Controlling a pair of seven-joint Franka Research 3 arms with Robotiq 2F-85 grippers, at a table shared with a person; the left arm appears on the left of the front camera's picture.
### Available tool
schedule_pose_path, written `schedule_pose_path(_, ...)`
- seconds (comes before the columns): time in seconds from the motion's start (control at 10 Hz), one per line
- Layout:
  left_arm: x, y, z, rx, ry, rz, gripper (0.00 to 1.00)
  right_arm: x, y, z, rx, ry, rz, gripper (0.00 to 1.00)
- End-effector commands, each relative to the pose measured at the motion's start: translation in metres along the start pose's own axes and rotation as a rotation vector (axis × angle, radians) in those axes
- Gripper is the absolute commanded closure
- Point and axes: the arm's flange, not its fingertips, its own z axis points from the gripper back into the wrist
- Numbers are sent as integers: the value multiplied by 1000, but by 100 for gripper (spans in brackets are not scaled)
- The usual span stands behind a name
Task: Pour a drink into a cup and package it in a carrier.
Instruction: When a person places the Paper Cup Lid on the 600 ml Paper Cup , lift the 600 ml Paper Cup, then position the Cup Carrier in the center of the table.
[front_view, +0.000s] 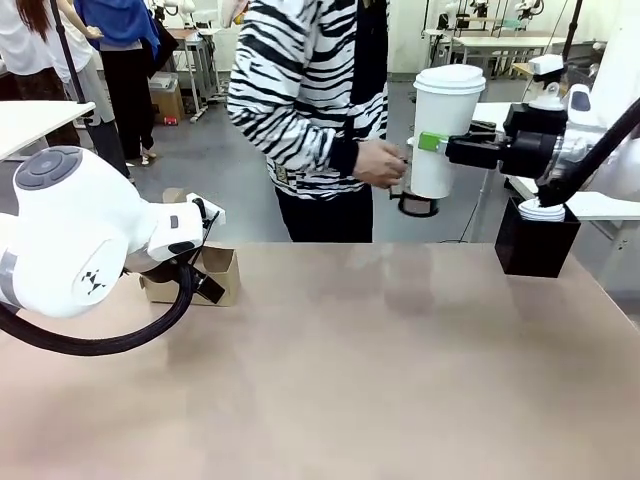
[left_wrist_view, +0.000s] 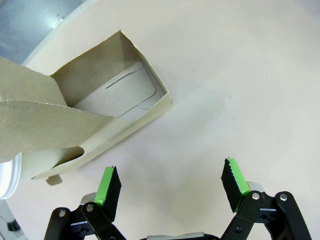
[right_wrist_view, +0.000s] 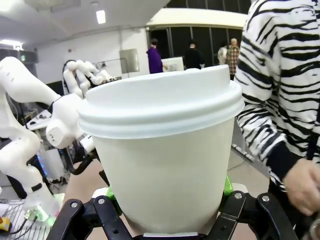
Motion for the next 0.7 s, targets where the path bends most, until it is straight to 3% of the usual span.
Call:
schedule_pose_path(0.0, 0, 0, 0, -2, -1, 1, 0, 4, -1, -2, -16, 20, 13, 20)
schedule_pose_path(0.6, 0, 0, 0, -2, -1, 1, 0, 4, -1, -2, -16, 20, 13, 20)
